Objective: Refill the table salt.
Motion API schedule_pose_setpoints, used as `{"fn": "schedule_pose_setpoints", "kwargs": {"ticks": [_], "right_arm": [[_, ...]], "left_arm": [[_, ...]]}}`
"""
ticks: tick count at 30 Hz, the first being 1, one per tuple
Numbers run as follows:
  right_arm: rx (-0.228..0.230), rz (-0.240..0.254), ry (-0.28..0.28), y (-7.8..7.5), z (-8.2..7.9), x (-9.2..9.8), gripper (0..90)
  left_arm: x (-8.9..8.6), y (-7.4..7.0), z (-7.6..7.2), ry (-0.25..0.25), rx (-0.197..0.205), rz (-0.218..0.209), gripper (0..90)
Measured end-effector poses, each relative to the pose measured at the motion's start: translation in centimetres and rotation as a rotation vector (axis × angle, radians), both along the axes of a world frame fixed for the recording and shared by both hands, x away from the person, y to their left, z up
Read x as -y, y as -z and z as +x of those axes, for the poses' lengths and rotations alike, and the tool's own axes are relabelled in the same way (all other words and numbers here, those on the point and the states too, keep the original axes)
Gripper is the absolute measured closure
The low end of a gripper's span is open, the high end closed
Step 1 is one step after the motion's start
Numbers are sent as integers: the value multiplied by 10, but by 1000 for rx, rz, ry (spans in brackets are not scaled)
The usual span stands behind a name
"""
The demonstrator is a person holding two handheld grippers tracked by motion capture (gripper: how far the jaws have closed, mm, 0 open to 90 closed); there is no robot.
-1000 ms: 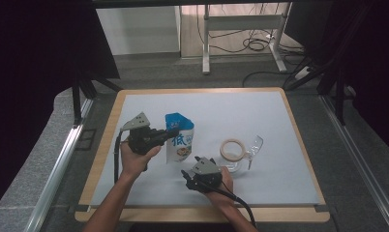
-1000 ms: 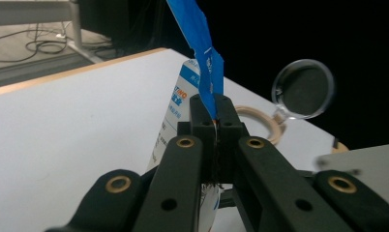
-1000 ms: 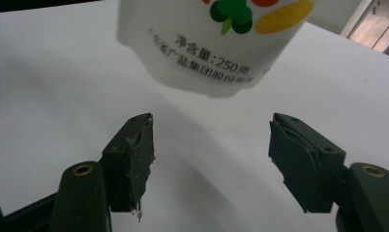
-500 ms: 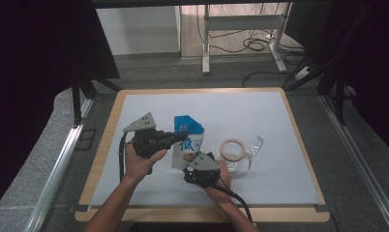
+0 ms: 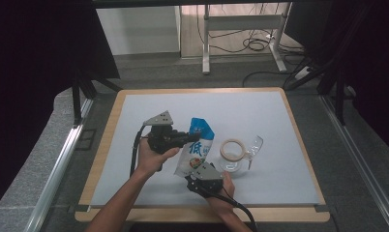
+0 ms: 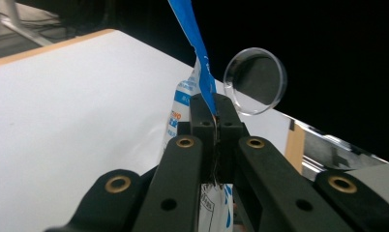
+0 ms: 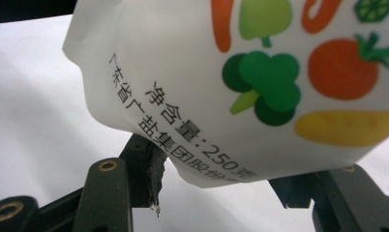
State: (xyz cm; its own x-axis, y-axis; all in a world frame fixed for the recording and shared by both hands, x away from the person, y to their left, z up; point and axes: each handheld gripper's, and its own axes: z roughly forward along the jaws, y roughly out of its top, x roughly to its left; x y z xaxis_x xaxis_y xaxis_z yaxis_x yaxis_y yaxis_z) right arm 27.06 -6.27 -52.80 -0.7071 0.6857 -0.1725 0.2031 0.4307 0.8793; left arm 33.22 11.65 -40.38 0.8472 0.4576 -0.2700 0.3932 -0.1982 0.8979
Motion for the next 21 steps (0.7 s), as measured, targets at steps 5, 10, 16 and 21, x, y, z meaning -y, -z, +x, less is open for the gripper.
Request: {"fn": "schedule_pose_setpoints", "kwargs": {"ticks": [5,10,16,21], "right_arm": [[6,2,25,0,-4,3,453],[-3,0,53,2,-4,5,459],[-27,3,70,6,-1,8,467],[-41,5,81,8,1,10,476]], "left_arm": [[8,-2,3,32,-4,24,900],[19,-1,6,57,0,55,900],[25,5,14,69,-20,63,900],[28,8,20,77,-44,62,900]]}}
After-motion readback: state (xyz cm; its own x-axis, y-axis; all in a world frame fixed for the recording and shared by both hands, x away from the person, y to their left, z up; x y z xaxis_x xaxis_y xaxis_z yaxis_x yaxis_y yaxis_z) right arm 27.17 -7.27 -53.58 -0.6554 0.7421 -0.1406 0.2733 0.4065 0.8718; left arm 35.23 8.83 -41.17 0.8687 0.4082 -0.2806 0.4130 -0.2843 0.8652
